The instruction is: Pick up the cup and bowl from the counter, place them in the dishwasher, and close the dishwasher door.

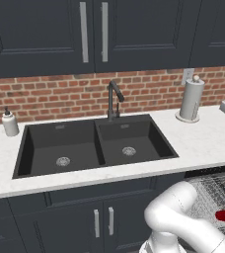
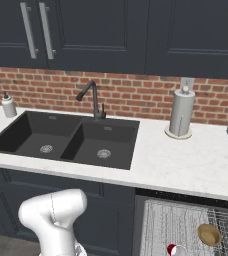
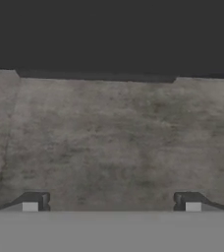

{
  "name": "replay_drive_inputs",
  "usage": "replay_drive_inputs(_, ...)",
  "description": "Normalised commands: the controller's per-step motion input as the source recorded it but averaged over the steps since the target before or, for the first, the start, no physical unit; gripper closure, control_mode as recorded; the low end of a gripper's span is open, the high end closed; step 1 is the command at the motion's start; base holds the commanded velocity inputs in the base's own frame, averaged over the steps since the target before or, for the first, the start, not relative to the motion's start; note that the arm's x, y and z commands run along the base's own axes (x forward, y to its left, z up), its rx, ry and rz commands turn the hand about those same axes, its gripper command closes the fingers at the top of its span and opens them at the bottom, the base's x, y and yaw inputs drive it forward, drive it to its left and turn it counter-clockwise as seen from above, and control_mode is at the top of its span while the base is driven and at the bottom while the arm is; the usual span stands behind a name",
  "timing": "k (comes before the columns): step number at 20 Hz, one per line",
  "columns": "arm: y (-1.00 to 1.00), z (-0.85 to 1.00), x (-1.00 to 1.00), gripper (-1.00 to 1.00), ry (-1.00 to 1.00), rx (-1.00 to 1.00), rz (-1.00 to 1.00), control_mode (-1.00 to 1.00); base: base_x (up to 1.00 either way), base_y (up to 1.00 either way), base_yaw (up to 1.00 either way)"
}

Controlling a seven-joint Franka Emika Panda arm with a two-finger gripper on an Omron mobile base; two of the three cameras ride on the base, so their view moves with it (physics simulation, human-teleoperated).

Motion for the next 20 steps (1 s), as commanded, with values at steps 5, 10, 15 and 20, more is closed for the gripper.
replay_drive_inputs(5,0.38,-0.19,0.99,-1.0,-0.8,0.0,-0.25,-1.0,0.0,0.0,0.0)
replay_drive_inputs(10,0.49,0.16,1.0,-1.0,-0.99,0.0,-0.17,-1.0,0.0,0.0,0.0)
replay_drive_inputs(15,0.57,0.41,1.0,-1.0,-1.0,0.0,-0.13,-1.0,0.0,0.0,0.0)
replay_drive_inputs(20,0.56,0.47,1.0,-1.0,-1.0,0.0,-0.13,-1.0,0.0,0.0,0.0)
